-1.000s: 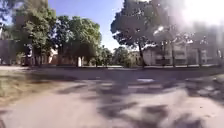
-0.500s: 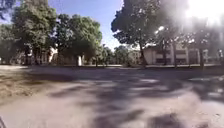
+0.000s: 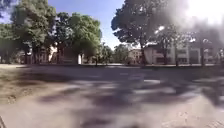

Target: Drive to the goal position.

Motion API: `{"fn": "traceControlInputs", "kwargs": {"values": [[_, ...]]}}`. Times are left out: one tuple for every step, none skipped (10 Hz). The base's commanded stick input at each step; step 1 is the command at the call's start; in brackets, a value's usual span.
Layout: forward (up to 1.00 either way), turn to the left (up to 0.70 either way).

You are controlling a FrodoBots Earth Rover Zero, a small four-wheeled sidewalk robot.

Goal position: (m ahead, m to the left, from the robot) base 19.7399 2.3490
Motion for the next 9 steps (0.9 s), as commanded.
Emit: {"fn": "traceControlInputs", "kwargs": {"values": [[0.70, 0.00], [0.70, -0.03], [0.70, -0.09], [0.70, -0.14], [0.70, -0.14], [0.70, -0.14], [0.70, -0.04], [0.70, 0.00], [0.70, 0.00]]}}
